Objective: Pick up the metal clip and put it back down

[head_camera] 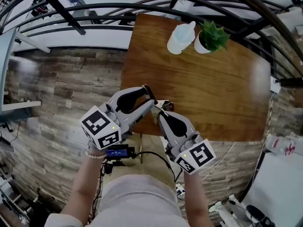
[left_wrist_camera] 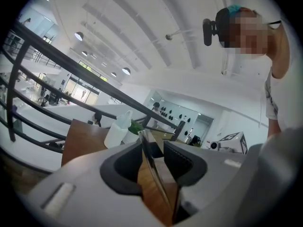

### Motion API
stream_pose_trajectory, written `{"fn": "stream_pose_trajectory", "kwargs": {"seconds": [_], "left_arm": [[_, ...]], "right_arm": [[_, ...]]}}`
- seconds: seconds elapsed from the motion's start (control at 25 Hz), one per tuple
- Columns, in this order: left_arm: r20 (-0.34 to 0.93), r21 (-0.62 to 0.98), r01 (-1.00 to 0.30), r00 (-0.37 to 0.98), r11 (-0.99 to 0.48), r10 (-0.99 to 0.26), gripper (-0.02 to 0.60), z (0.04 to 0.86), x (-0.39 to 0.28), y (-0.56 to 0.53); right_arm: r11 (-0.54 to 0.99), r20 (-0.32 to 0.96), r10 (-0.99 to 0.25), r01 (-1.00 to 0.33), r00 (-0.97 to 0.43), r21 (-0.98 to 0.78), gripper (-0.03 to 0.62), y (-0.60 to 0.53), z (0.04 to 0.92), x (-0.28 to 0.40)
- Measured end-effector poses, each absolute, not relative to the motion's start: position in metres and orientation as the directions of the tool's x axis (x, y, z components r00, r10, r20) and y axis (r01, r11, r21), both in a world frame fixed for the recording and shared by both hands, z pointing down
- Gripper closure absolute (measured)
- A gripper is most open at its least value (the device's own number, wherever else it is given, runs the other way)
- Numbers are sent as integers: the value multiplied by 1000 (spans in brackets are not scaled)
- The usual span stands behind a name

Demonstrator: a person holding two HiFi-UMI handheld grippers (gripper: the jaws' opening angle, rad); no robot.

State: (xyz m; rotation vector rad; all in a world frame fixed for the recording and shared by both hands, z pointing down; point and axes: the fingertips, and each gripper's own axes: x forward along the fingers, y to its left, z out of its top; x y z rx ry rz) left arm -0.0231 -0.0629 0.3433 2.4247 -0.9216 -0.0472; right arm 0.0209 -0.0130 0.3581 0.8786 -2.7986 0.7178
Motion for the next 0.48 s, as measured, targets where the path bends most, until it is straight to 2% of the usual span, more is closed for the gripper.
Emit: {"fn": "stream_pose_trajectory", "kwargs": {"seconds": [0.48], "left_arm": [[248, 538, -605, 779, -586, -577, 433, 412, -15, -67]], "right_arm": [[647, 344, -493, -602, -799, -469, 568, -16, 418, 26]]}}
